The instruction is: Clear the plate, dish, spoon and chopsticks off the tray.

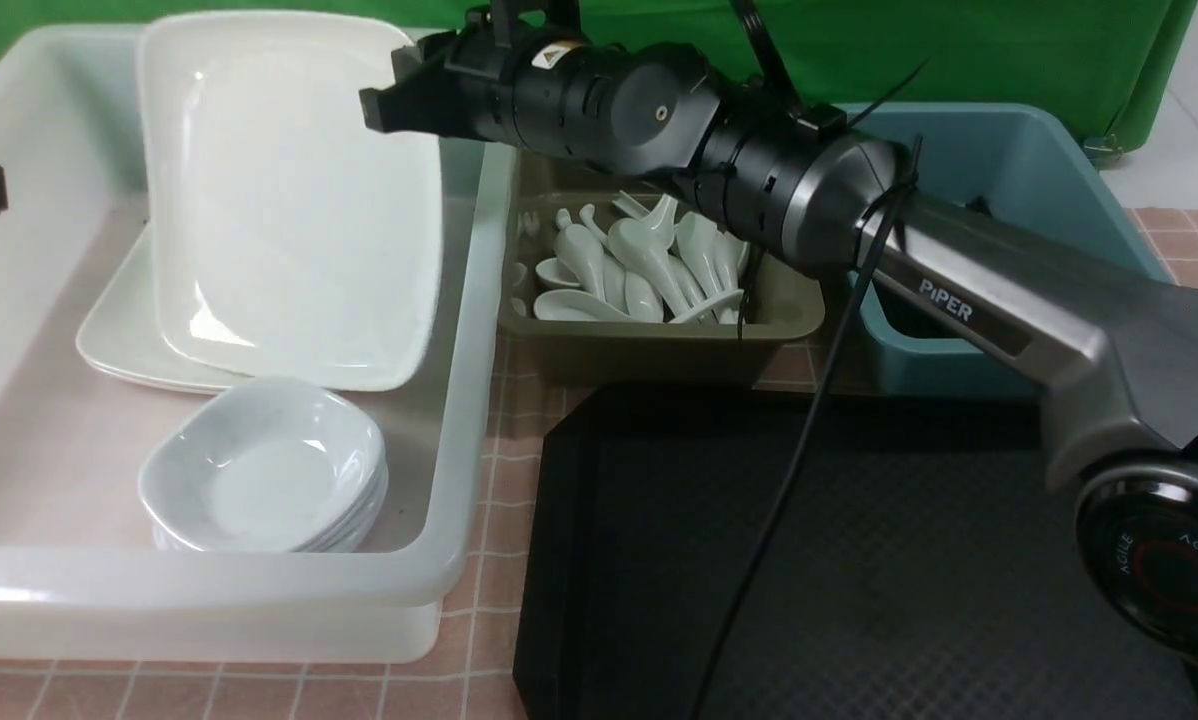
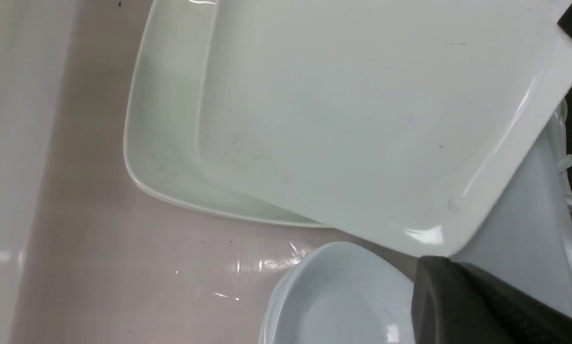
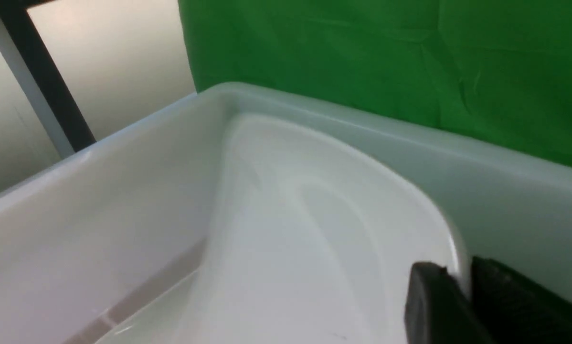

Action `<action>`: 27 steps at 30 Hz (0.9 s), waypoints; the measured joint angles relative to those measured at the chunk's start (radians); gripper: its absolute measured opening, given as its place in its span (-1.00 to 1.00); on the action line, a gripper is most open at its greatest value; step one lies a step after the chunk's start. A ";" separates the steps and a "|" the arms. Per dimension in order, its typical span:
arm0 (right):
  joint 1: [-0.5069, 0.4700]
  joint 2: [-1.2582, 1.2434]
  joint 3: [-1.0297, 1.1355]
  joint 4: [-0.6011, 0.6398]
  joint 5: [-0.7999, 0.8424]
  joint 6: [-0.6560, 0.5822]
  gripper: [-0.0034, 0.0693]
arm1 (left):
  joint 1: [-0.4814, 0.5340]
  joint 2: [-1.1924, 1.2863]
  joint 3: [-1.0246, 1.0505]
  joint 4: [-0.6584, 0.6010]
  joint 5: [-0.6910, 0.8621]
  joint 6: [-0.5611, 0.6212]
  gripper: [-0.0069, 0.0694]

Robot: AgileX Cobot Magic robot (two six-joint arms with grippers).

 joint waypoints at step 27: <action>-0.202 -0.430 -0.004 -0.319 0.967 0.206 -0.82 | -0.079 0.209 0.000 0.220 -0.035 -0.101 -0.81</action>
